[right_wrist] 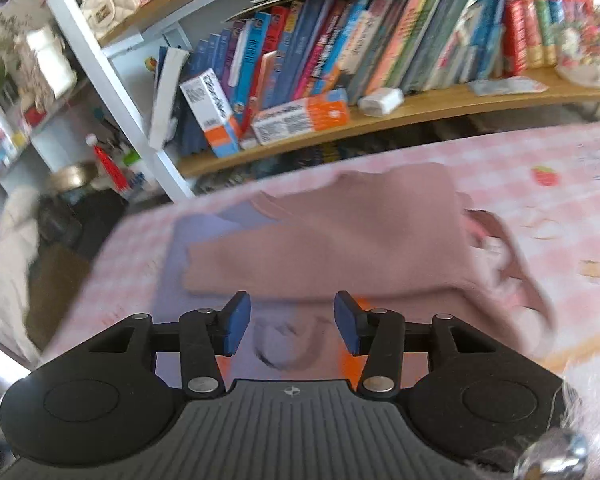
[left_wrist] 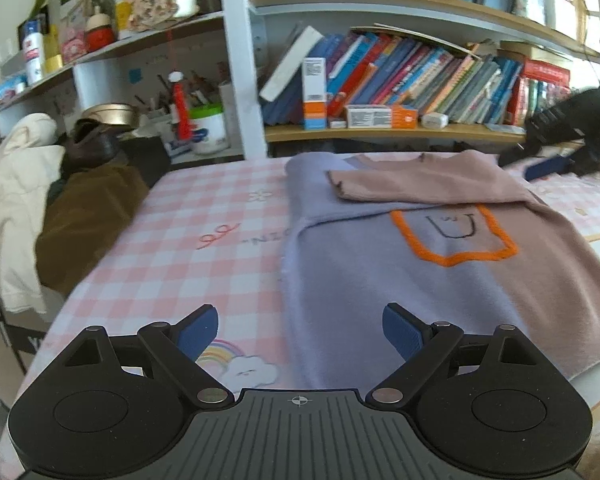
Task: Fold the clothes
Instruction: 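Move both open grippers to the sweater hem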
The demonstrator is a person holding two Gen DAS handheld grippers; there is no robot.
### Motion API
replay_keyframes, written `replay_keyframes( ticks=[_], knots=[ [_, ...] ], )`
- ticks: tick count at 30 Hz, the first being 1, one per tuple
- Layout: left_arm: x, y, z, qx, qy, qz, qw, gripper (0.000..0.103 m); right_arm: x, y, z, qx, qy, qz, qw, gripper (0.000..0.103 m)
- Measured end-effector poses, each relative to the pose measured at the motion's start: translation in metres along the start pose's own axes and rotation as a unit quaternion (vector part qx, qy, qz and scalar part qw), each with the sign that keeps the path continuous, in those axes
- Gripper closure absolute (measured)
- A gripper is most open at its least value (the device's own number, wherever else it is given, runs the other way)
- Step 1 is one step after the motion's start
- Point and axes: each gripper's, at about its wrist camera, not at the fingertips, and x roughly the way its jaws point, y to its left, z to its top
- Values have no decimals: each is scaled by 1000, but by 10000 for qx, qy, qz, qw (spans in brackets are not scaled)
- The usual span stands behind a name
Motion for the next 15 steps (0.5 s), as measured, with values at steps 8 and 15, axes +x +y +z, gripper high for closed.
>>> replay_keyframes(
  ticks=[8,15],
  knots=[
    [6,-32,10,-1,24,-94,10000,11,-54,-29,-53,-201,-134,-461,9986,52],
    [-6,-71,12,260,152,-51,9995,11,-94,-54,-92,-34,-84,-728,9973,46]
  ],
)
